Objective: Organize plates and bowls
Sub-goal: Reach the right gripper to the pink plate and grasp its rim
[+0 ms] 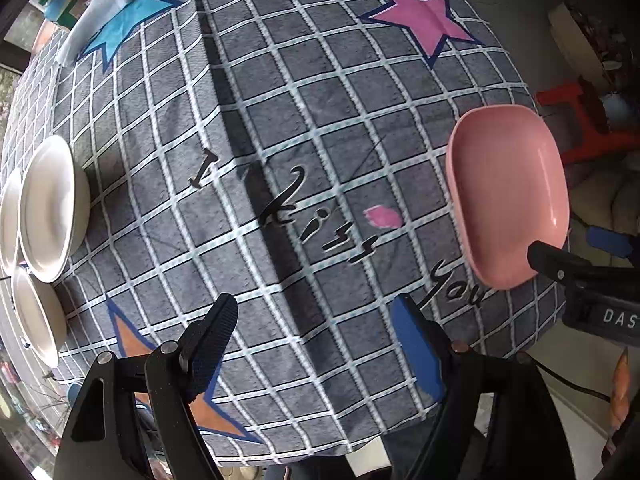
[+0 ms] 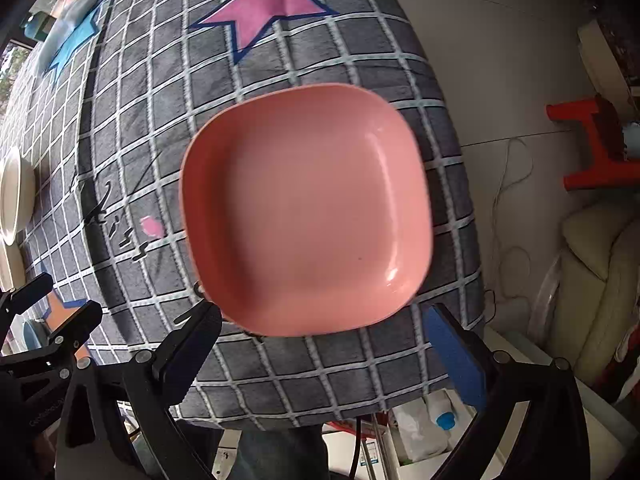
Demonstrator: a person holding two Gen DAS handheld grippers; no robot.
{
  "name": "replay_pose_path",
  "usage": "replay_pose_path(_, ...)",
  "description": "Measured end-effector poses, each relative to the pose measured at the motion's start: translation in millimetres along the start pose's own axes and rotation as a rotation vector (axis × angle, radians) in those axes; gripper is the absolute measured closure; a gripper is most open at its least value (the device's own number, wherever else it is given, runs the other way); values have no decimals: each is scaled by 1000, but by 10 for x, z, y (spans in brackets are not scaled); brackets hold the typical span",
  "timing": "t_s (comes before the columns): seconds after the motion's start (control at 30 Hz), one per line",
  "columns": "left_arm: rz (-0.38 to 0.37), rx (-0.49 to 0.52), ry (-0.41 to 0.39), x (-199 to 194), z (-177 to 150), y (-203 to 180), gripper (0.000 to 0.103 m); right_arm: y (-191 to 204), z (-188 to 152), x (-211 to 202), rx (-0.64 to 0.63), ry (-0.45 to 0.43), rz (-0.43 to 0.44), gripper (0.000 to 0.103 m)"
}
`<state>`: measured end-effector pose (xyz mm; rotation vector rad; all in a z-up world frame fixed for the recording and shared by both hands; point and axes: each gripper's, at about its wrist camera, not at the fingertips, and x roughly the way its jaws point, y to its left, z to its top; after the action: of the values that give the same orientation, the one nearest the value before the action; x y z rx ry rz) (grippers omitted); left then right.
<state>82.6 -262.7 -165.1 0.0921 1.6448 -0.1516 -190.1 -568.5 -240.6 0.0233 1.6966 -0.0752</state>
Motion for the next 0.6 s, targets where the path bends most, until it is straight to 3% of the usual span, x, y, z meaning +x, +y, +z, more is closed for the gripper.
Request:
replay_pose_path(0.33,-18,-77,13,223,503,-523,21,-252,335,97,-83,-3,-1,1)
replay_pose_path(0.53,16,-83,30,442,434,-596,21,-286,339,175,-111,-5,34,1)
replay_pose_path(0.6,1,-94,31,451,410,-517,21,-596,293,443,-111,-2,64,11)
